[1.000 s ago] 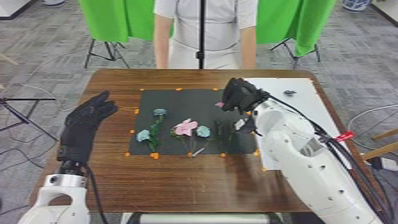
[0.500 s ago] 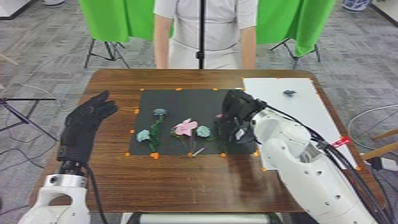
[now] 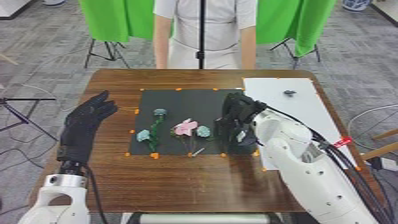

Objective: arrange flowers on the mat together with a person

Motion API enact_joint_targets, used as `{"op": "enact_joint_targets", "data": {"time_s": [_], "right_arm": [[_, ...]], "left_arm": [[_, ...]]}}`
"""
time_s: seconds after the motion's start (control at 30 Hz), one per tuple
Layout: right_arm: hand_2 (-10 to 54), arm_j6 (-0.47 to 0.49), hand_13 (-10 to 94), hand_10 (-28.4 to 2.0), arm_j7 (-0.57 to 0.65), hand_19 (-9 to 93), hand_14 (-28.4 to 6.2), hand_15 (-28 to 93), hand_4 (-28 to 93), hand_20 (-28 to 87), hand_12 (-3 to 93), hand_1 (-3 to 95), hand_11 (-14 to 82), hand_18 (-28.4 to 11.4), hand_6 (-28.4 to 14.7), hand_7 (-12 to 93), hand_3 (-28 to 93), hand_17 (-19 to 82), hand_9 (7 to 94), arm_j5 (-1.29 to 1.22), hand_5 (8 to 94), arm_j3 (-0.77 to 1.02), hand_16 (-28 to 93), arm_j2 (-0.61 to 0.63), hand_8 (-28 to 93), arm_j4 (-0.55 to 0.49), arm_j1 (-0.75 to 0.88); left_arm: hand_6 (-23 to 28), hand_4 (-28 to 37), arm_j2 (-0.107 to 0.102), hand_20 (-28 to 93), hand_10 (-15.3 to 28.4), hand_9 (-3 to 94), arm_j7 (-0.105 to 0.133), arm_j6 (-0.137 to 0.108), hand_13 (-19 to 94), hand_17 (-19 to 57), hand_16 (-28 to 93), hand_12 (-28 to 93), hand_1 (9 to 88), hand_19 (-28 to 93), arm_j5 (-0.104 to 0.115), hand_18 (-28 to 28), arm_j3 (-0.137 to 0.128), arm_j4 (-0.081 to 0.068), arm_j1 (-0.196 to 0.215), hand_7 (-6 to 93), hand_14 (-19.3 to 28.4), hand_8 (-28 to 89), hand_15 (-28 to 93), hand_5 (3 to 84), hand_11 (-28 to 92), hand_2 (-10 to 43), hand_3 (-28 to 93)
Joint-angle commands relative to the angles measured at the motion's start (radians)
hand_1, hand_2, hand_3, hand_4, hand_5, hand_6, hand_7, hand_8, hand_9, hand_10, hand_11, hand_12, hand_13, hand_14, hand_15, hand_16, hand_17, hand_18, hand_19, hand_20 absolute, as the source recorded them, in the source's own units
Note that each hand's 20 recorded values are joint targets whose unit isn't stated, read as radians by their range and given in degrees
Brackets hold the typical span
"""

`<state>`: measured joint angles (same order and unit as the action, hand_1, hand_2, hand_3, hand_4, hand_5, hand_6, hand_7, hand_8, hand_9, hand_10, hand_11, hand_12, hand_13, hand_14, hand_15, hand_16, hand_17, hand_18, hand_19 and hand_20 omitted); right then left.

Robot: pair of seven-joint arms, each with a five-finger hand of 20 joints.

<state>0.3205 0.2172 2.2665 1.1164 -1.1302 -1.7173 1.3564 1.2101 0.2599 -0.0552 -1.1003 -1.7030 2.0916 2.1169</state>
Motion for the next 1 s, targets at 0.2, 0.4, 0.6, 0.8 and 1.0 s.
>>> {"op": "enact_joint_targets", "data": {"time_s": [0.2, 0.4, 0.6, 0.8, 1.0], "right_arm": [[-9.5, 0.018, 94, -9.8, -0.01, 89, -1.0, 55, 59, 28, 25.7, 74.8, 27.0, -5.9, -0.8, 17, -28, 74, 92.8, 0.006, 75.2, 0.01, 18, 0.003, 8, -0.018, -0.01], [-9.5, 0.008, 94, -10.0, 0.005, 91, -1.1, 55, -8, 25, 22.5, 39.7, 28.7, -6.0, -0.4, 17, 65, 74, 92.7, -0.022, 74.7, 0.036, 18, -0.002, -3, -0.037, -0.006], [-9.5, -0.031, 94, -10.1, 0.012, 91, -1.2, 55, -8, 25, 22.5, 37.7, 28.8, -6.2, -0.4, 18, 65, 74, 92.9, -0.076, 74.6, 0.121, 18, -0.016, -8, -0.111, 0.027], [-9.5, -0.215, 94, -11.3, -0.039, 92, -1.9, 55, -7, 25, 22.5, 31.8, 28.5, -7.1, -1.0, 17, 67, 74, 91.7, -0.435, 74.1, 0.325, 18, -0.081, -8, -0.252, 0.202], [-3.2, -0.252, 82, -15.9, -0.35, 81, -10.2, 35, -9, 28, 20.4, 24.4, 20.4, -14.6, -1.9, 16, 70, 53, 79.4, -0.935, 67.6, 0.518, 26, -0.164, -8, -0.296, 0.449]], "left_arm": [[3.2, -18.6, 0.01, 20, 12.6, 41.3, -0.005, 0.011, 34, 3.9, 5, 16, 25.5, 8, 0.001, 14.4, -0.004, -0.004, 0.009, 12.2, 17.2, -5, 18, 42.5, 17, -0.1, 64], [3.1, -18.4, 0.011, 20, 12.5, 41.3, -0.009, 0.015, 34, 3.9, 5, 17, 25.6, 8, 0.0, 14.4, -0.003, -0.006, 0.005, 12.3, 17.2, -5, 18, 42.4, 17, -0.2, 64], [3.0, -18.3, 0.012, 20, 12.5, 41.3, -0.007, 0.017, 33, 3.9, 5, 16, 25.6, 8, -0.002, 14.4, -0.003, -0.007, 0.003, 12.3, 17.2, -5, 18, 42.4, 17, -0.3, 64], [3.0, -18.4, 0.011, 20, 12.5, 41.3, -0.011, 0.016, 33, 3.9, 5, 16, 25.6, 8, 0.002, 14.4, 0.004, -0.006, 0.007, 12.3, 17.1, -5, 18, 42.5, 17, -0.2, 64], [3.0, -18.6, 0.015, 20, 12.6, 41.4, -0.015, 0.033, 33, 3.9, 5, 16, 25.7, 8, -0.001, 14.4, 0.014, -0.004, 0.012, 12.6, 17.2, -5, 18, 43.0, 17, 0.0, 64]]}}
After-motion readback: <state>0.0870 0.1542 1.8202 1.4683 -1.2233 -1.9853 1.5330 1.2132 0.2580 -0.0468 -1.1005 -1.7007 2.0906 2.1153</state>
